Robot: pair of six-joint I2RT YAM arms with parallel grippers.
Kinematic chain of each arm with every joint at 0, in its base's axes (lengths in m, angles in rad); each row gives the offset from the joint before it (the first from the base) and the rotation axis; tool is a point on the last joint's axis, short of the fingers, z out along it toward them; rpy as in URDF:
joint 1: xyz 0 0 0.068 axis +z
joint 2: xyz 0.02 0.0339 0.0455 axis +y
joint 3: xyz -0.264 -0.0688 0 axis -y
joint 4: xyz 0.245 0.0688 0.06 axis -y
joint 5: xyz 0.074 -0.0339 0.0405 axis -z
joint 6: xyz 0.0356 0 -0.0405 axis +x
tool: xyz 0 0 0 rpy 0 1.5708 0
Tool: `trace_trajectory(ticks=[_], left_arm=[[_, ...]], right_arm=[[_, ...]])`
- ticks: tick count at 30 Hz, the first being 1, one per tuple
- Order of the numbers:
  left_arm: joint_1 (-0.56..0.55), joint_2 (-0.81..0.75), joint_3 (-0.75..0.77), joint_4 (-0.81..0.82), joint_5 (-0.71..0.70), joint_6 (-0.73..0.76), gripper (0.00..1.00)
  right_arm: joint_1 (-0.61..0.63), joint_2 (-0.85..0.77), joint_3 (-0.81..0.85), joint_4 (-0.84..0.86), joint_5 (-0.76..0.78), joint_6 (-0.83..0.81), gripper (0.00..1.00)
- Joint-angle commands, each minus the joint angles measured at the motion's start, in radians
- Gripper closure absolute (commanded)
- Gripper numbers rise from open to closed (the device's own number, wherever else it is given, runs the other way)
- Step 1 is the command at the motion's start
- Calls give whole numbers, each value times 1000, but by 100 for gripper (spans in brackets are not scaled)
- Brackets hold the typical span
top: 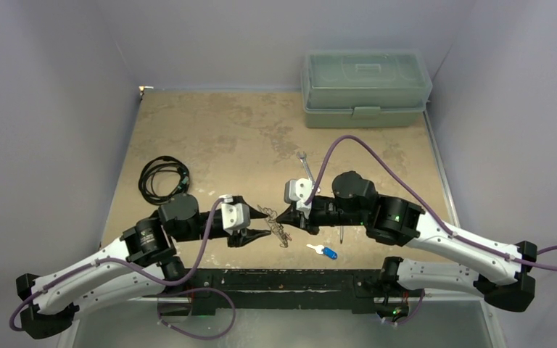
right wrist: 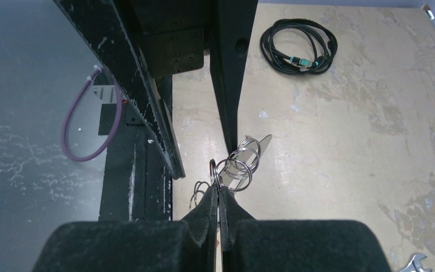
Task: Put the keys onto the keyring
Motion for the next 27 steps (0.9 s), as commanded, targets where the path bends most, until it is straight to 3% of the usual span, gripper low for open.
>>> trace_trajectory(ticks=[1,6,16,22,27], left_arm=[[8,16,9,46,103,1,62],[8,37,10,53,116,-2,69],[11,28,18,42,65,5,74],[14,49,31,26,52,2,89],[16,62,39,21,47,1,93]], right_arm=[[4,-4,1,90,-30,5,100],[4,10,-1,94,-45,5,100],[5,24,-3,70,-55,5,100],[7,29,0,49,-50,2,100],[10,36,0,40,-57,0,100]])
